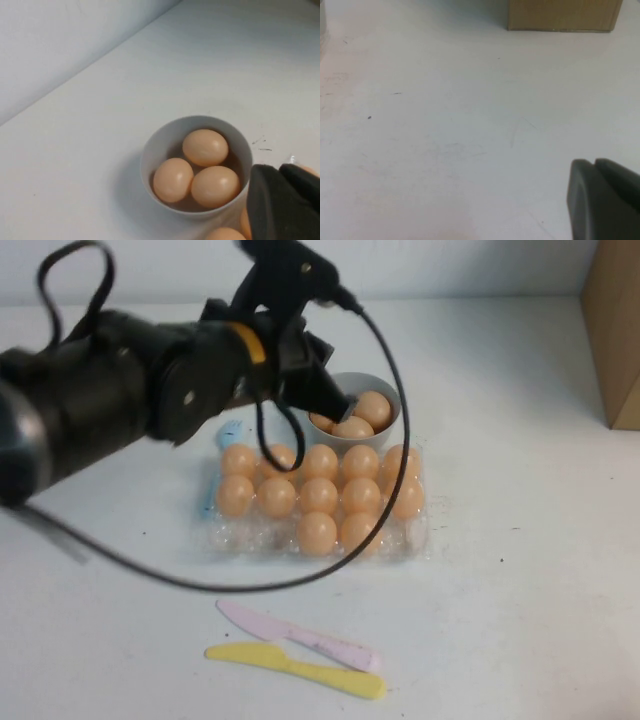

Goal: Take an egg out of the egg box

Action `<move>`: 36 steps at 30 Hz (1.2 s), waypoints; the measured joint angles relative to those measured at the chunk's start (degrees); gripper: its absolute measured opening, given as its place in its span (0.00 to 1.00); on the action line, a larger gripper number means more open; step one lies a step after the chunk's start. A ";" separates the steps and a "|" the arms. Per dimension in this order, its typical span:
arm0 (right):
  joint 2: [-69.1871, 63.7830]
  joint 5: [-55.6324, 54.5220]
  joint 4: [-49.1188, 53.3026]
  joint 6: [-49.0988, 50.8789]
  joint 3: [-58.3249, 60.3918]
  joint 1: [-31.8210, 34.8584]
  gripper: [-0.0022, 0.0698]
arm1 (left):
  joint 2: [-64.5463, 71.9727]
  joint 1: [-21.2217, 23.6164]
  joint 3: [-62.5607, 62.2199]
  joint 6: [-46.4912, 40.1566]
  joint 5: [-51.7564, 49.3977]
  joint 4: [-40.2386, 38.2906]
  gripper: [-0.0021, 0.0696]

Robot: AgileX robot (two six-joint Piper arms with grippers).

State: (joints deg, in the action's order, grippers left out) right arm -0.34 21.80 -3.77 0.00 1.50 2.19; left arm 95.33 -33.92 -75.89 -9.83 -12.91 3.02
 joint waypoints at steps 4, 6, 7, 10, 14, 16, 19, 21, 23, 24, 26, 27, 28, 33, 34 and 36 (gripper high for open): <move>0.00 0.00 0.00 0.00 0.00 0.00 0.01 | -11.46 0.47 15.35 0.00 10.30 0.03 0.03; 0.00 0.00 0.00 0.00 0.00 0.00 0.01 | -17.19 0.75 21.04 0.00 12.11 0.03 0.03; 0.00 0.00 0.00 0.00 0.00 0.00 0.01 | -19.89 0.78 23.82 0.00 12.53 -0.27 0.03; 0.00 0.00 0.00 0.00 0.00 0.00 0.01 | -26.38 0.87 30.50 -0.59 13.50 -1.36 0.03; 0.00 0.00 0.00 0.00 0.00 0.00 0.01 | -35.20 0.87 38.15 -1.95 14.51 -2.67 0.03; 0.00 0.00 0.00 0.00 0.00 0.00 0.01 | -38.81 0.87 40.73 -2.35 14.48 -3.02 0.03; 0.00 0.00 0.00 0.00 0.00 0.00 0.01 | -44.58 0.87 43.06 -2.35 11.46 -3.02 0.03; 0.00 0.00 0.00 0.00 0.00 0.00 0.01 | -48.24 0.87 43.46 -2.35 8.20 -3.02 0.03; 0.00 0.00 0.00 0.00 0.00 0.00 0.01 | -52.11 0.87 43.45 -2.35 4.86 -3.02 0.03; 0.00 0.00 0.00 0.00 0.00 0.00 0.01 | -54.28 0.87 43.45 -2.35 3.50 -3.02 0.03; 0.00 0.00 0.00 0.00 0.00 0.00 0.01 | -58.21 0.87 43.45 -2.35 1.17 -3.32 0.03; 0.00 0.00 0.00 0.00 0.00 0.00 0.01 | -59.98 0.87 43.45 -2.24 -0.18 -3.58 0.03; 0.00 0.00 0.00 0.00 0.00 0.00 0.01 | -61.51 0.87 43.45 -2.12 -1.52 -3.68 0.03; 0.00 0.00 0.00 0.00 0.00 0.00 0.01 | -64.21 0.87 43.45 -1.87 -6.83 -4.04 0.02; 0.00 0.00 0.00 0.00 0.00 0.00 0.01 | -64.21 0.87 43.45 -1.87 -7.36 -4.04 0.02; 0.00 0.00 0.00 0.00 0.00 0.00 0.01 | -64.21 0.87 43.45 -1.76 -8.34 -4.04 0.02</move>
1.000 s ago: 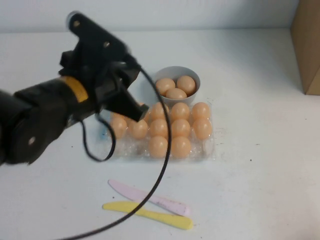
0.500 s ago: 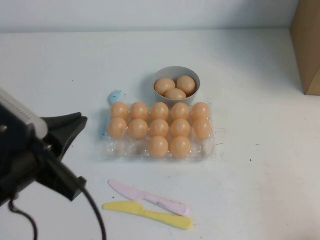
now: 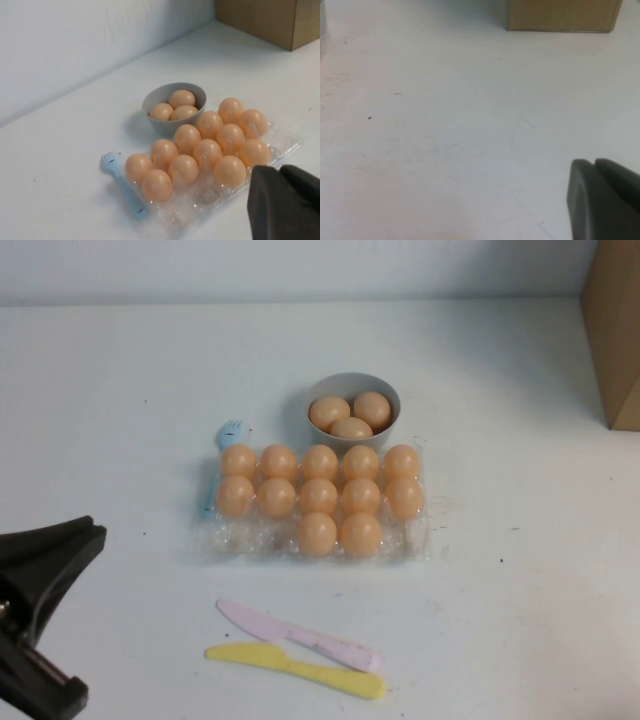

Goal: Take an egg out of the egg box

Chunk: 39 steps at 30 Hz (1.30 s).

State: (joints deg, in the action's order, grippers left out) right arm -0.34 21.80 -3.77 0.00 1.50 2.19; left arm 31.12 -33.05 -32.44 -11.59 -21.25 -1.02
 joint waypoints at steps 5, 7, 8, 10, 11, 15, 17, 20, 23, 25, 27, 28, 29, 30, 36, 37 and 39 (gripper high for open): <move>0.00 0.00 0.00 0.00 0.00 0.00 0.01 | 0.00 0.00 0.00 0.73 -4.03 2.98 0.02; 0.00 0.00 0.00 0.00 0.00 0.00 0.01 | 0.00 0.00 0.03 2.62 -5.80 4.26 0.02; 0.00 0.00 0.00 0.00 0.00 0.00 0.01 | 0.00 0.00 0.31 4.02 -6.45 5.15 0.02; 0.00 0.00 0.00 0.00 0.00 0.00 0.01 | -0.61 0.00 1.61 7.12 -6.47 6.83 0.02; 0.00 0.00 0.00 0.00 0.00 0.00 0.01 | -1.26 0.00 2.74 8.47 -6.20 7.62 0.02; 0.00 0.00 0.00 0.00 0.00 0.00 0.01 | -5.63 1.63 8.80 11.59 -1.64 8.90 0.02; 0.00 0.00 0.00 0.00 0.00 0.00 0.01 | -9.49 4.15 13.51 11.90 3.33 9.14 0.02; 0.00 0.00 0.00 0.00 0.00 0.00 0.01 | -14.89 8.40 19.82 12.11 10.16 9.14 0.02; 0.00 0.00 0.00 0.00 0.00 0.00 0.01 | -20.68 13.08 26.17 12.11 15.70 8.35 0.02; 0.00 0.00 0.00 0.00 0.00 0.00 0.01 | -23.57 16.24 29.04 12.11 17.86 6.89 0.02; 0.00 0.00 0.00 0.00 0.00 0.00 0.01 | -26.82 19.84 31.90 12.11 18.99 5.27 0.02; 0.00 0.00 0.00 0.00 0.00 0.00 0.01 | -28.25 21.28 32.93 12.11 19.15 4.88 0.02; 0.00 0.00 0.00 0.00 0.00 0.00 0.01 | -29.54 23.39 33.45 12.11 19.15 4.60 0.02; 0.00 0.00 0.00 0.00 0.00 0.00 0.01 | -30.58 24.74 33.74 12.11 19.04 4.45 0.02; 0.00 0.00 0.00 0.00 0.00 0.00 0.01 | -31.74 30.84 33.83 12.11 14.33 3.98 0.02; 0.00 0.00 0.00 0.00 0.00 0.00 0.01 | -31.74 31.08 33.83 12.01 12.77 3.98 0.02; 0.00 0.00 0.00 0.00 0.00 0.00 0.01 | -31.74 31.08 33.83 11.59 10.22 3.98 0.02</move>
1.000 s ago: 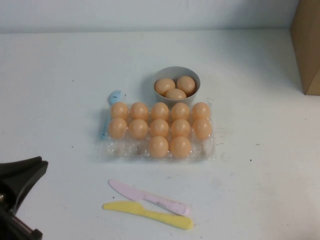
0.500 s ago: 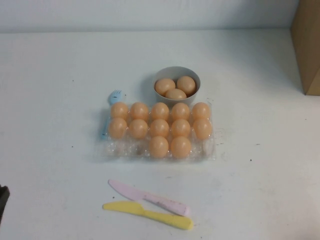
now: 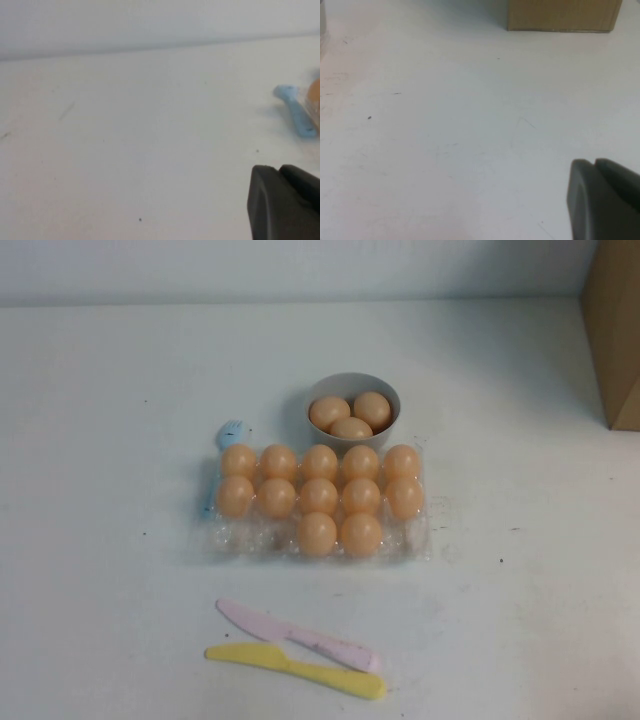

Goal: Take an egg out of the egg box

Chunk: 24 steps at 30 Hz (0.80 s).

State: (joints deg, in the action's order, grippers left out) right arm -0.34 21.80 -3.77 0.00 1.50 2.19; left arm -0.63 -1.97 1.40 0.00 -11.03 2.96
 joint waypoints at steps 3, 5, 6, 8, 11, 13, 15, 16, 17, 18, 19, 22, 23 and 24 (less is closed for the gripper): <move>0.00 0.00 0.00 0.00 0.00 0.00 0.01 | 0.00 0.00 0.00 0.00 -3.13 0.00 0.02; 0.00 0.00 0.00 0.00 0.00 0.00 0.01 | 0.00 0.00 0.00 0.00 -5.13 0.00 0.02; 0.00 0.00 0.00 0.00 0.00 0.00 0.01 | 0.00 0.00 0.00 0.00 -5.98 0.00 0.02; 0.00 0.00 0.00 0.00 0.00 0.00 0.01 | 0.00 0.00 0.00 0.00 -7.63 0.00 0.02; 0.00 0.00 0.00 0.00 0.00 0.00 0.01 | 0.00 0.00 0.02 0.00 -9.43 0.00 0.02; 0.00 0.00 0.00 0.00 0.00 0.00 0.01 | 0.00 0.00 0.02 0.00 -9.76 -0.10 0.02; 0.00 0.00 0.00 0.00 0.00 0.00 0.01 | 0.00 0.00 0.02 -0.30 -9.94 -0.19 0.02; 0.00 0.00 0.00 0.00 0.00 0.00 0.01 | 0.00 0.00 0.02 -0.30 -9.94 -0.19 0.02; 0.00 0.00 0.00 0.00 0.00 0.00 0.01 | 0.00 0.00 0.02 -0.30 -9.94 -0.19 0.02; 0.00 0.00 0.00 0.00 0.00 0.00 0.01 | 0.00 0.00 0.02 -0.30 -10.02 -0.23 0.02; 0.00 0.00 0.00 0.00 0.00 0.00 0.01 | 0.00 0.00 0.02 -0.30 -10.02 -0.56 0.02; 0.00 0.00 0.00 0.00 0.00 0.00 0.01 | 0.00 0.00 0.02 -0.30 -10.07 -1.77 0.02; 0.00 0.00 0.00 0.00 0.00 0.00 0.01 | 0.00 0.00 0.02 -0.30 -10.07 -2.30 0.02; 0.00 0.00 0.00 0.00 0.00 0.00 0.01 | 0.00 0.00 0.02 -0.30 -10.07 -2.55 0.02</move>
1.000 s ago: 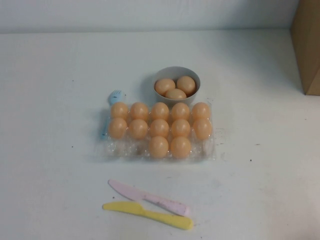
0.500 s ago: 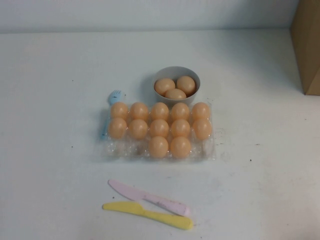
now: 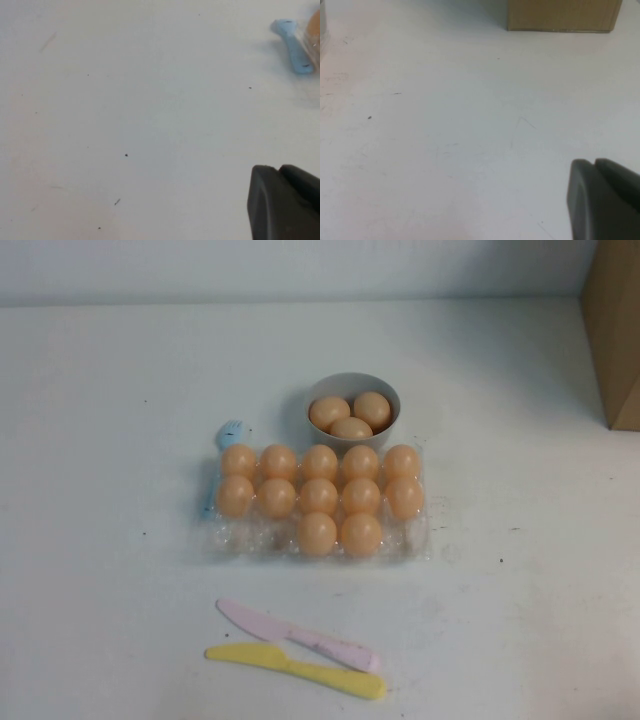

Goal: Take an egg out of the egg box

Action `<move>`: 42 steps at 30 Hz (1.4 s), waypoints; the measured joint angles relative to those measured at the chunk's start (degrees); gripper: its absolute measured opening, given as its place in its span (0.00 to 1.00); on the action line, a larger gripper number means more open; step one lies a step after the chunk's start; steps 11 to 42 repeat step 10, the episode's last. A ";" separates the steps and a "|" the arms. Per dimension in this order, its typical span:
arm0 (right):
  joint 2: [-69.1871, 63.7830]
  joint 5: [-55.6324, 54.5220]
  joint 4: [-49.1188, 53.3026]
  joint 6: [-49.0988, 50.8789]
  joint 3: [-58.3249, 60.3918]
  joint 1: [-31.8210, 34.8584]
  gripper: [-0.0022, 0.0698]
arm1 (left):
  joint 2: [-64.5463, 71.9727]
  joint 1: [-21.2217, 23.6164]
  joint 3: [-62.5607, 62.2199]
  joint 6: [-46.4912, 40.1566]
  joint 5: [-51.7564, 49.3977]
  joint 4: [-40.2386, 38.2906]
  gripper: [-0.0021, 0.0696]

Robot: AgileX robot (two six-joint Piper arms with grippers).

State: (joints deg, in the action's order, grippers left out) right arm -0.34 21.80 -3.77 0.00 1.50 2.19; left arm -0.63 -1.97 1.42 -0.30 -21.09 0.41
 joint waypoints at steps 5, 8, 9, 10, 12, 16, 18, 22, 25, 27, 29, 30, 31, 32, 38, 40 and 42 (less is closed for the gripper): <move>0.00 0.00 0.00 0.00 0.00 0.00 0.01 | 0.00 0.00 0.00 0.00 0.00 -0.41 0.02; 0.00 0.00 0.00 0.00 0.00 0.00 0.01 | 0.00 0.00 0.00 0.00 0.00 -0.41 0.02; 0.00 0.00 0.00 0.00 0.00 0.00 0.01 | 0.00 0.00 0.00 0.00 0.00 -0.41 0.02; 0.00 0.00 0.00 0.00 0.00 0.00 0.01 | 0.00 0.00 0.00 0.00 0.00 -0.41 0.02; 0.00 0.00 0.00 0.00 0.00 0.00 0.01 | 0.00 0.00 0.00 0.00 0.00 -0.41 0.02; 0.00 0.00 0.00 0.00 0.00 0.00 0.01 | 0.00 0.00 0.00 0.00 0.00 -0.41 0.02; 0.00 0.00 0.00 0.00 0.00 0.00 0.01 | 0.00 0.00 0.00 0.00 0.00 -0.41 0.02; 0.00 0.00 0.00 0.00 0.00 0.00 0.01 | 0.00 0.00 0.00 0.00 0.00 -0.41 0.02; 0.00 0.00 0.00 0.00 0.00 0.00 0.01 | 0.00 0.00 0.00 0.00 0.00 -0.41 0.02; 0.00 0.00 0.00 0.00 0.00 0.00 0.01 | 0.00 0.00 0.00 0.00 0.00 -0.41 0.02; 0.00 0.00 0.00 0.00 0.00 0.00 0.01 | 0.00 0.00 0.00 0.00 0.00 -0.41 0.02; 0.00 0.00 0.00 0.00 0.00 0.00 0.01 | 0.00 0.00 0.00 0.00 0.00 -0.41 0.02; 0.00 0.00 0.00 0.00 0.00 0.00 0.01 | 0.00 0.00 0.00 0.00 0.00 -0.41 0.02; 0.00 0.00 0.00 0.00 0.00 0.00 0.01 | 0.00 0.00 0.00 0.00 0.00 -0.41 0.02; 0.00 0.00 0.00 0.00 0.00 0.00 0.01 | 0.00 0.00 0.00 0.00 0.00 -0.41 0.02; 0.00 0.00 0.00 0.00 0.00 0.00 0.01 | 0.00 0.00 0.00 0.00 0.00 -0.41 0.02; 0.00 0.00 0.00 0.00 0.00 0.00 0.01 | 0.00 0.00 0.00 0.00 0.00 -0.41 0.02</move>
